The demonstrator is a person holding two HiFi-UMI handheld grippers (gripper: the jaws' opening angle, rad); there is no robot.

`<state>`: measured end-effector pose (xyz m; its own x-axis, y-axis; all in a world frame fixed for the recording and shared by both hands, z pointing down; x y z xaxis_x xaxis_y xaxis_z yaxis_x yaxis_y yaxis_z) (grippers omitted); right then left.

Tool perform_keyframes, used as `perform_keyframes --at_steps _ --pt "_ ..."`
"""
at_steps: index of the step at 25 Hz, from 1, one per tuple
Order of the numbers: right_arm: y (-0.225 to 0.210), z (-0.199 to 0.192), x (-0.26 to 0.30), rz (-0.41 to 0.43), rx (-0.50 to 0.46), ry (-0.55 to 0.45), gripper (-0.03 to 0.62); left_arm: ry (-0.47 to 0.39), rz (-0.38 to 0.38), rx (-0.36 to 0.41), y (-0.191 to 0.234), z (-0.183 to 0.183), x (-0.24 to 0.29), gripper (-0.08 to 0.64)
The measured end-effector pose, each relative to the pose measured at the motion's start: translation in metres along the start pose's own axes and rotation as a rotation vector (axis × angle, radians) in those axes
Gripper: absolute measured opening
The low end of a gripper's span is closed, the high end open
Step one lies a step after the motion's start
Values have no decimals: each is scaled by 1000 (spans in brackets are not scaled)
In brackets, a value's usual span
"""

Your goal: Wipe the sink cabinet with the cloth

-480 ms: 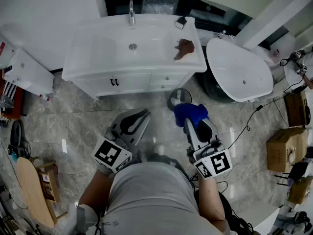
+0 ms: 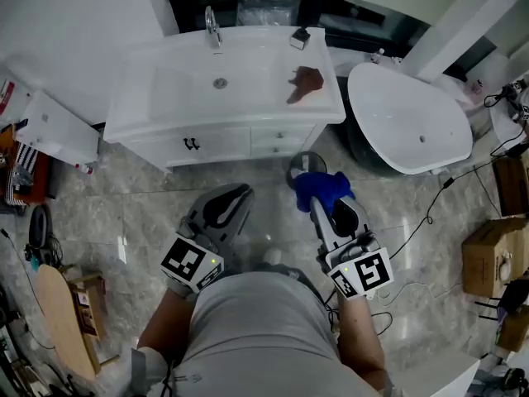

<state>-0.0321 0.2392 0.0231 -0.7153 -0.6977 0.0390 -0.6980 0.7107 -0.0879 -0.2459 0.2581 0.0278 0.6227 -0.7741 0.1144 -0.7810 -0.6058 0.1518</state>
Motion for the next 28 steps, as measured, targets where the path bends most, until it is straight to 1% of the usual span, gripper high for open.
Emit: perform_keyframes --at_steps 3,7,10,14,18,22,24,26,28 --pt "-14 -5 0 18 9 -2 72 24 21 11 -6 -2 11 18" --pt "-25 -15 8 25 54 9 72 75 37 16 -4 -9 18 18" --pt "-34 -23 21 16 76 36 72 100 36 14 10 -14 27 18" --pt "-48 -37 46 -23 78 98 72 110 2 -3 44 -19 48 20" --pt "-62 -43 83 -83 80 130 72 136 -57 8 92 -23 74 20" --pt "-72 -49 115 -184 84 159 72 155 -153 -6 145 -28 108 20" --pt "-77 -54 129 -220 92 172 72 167 -194 -11 166 -33 124 20" --pt "-77 -61 137 -259 101 193 72 196 -257 0 179 -41 140 20" --pt "-75 -71 141 -295 110 222 72 233 -327 27 185 -48 156 20"
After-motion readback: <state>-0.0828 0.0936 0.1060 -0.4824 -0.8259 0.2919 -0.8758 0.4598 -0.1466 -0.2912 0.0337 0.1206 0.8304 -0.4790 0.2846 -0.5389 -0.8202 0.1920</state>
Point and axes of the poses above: the fingertips, and each gripper's own axes: x forward along the fingers, y to its left, z out of its top, the point moved 7 cm from there along -x, backward along the fingers
